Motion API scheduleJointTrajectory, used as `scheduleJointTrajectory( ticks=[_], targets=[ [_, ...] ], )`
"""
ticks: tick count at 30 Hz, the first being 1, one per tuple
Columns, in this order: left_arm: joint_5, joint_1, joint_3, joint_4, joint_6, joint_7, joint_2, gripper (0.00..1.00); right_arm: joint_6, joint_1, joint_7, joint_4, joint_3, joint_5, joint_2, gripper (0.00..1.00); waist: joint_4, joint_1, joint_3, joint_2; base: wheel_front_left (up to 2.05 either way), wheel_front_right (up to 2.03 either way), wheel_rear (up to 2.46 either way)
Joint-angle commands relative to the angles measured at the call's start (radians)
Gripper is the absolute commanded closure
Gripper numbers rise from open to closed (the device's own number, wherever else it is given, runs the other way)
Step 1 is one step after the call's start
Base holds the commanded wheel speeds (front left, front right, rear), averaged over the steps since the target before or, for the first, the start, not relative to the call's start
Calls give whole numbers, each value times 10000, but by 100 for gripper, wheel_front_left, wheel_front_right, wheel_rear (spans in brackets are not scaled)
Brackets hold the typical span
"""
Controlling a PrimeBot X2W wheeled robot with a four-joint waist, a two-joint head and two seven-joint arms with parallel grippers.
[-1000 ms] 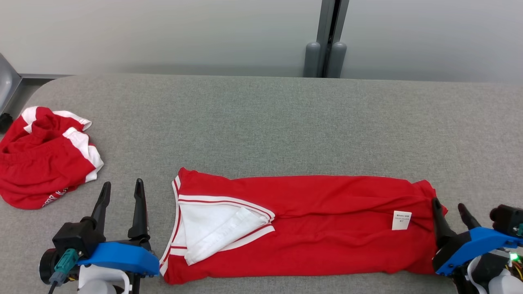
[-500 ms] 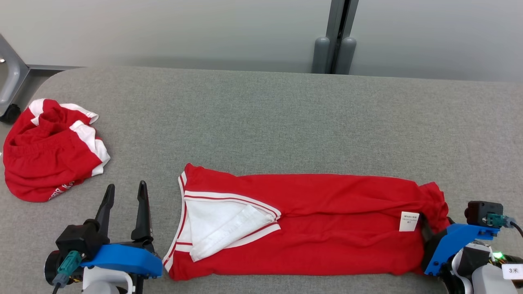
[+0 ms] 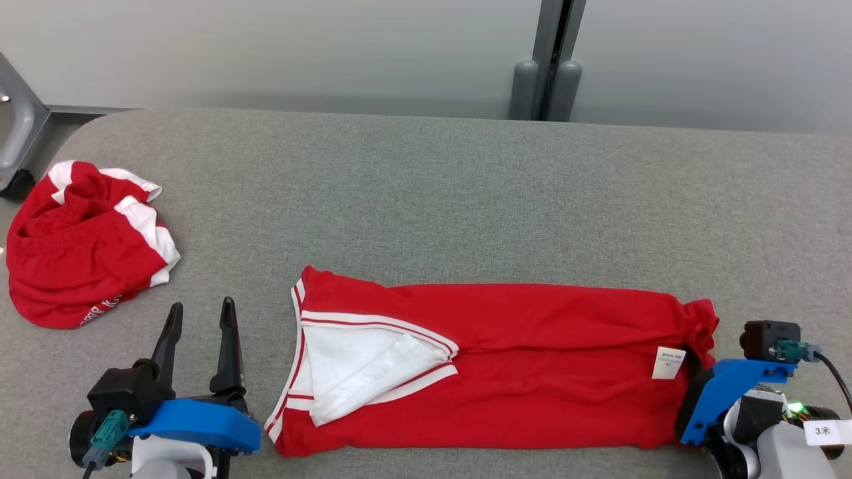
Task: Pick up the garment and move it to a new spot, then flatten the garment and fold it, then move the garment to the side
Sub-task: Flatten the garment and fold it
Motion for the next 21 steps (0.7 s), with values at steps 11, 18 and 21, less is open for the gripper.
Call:
scheduleJointTrajectory(
  ticks=[11, 18, 21],
  targets=[
    [251, 58, 276, 6, -222, -42, -166, 0, -2, 1081, 670, -3194, -2493, -931, -275, 100, -244, 0, -99, -1, 0, 0, 0],
    [356, 47, 381, 21, -309, -43, -196, 0, -2, 1874, 1660, -5322, -3544, -1195, -569, 100, -424, 0, -125, -1, 0, 0, 0],
    [422, 78, 455, 61, -330, -43, -206, 0, 0, 2006, 1924, -5862, -3297, -1155, -470, 100, -514, 0, -185, -1, 0, 0, 0]
  ],
)
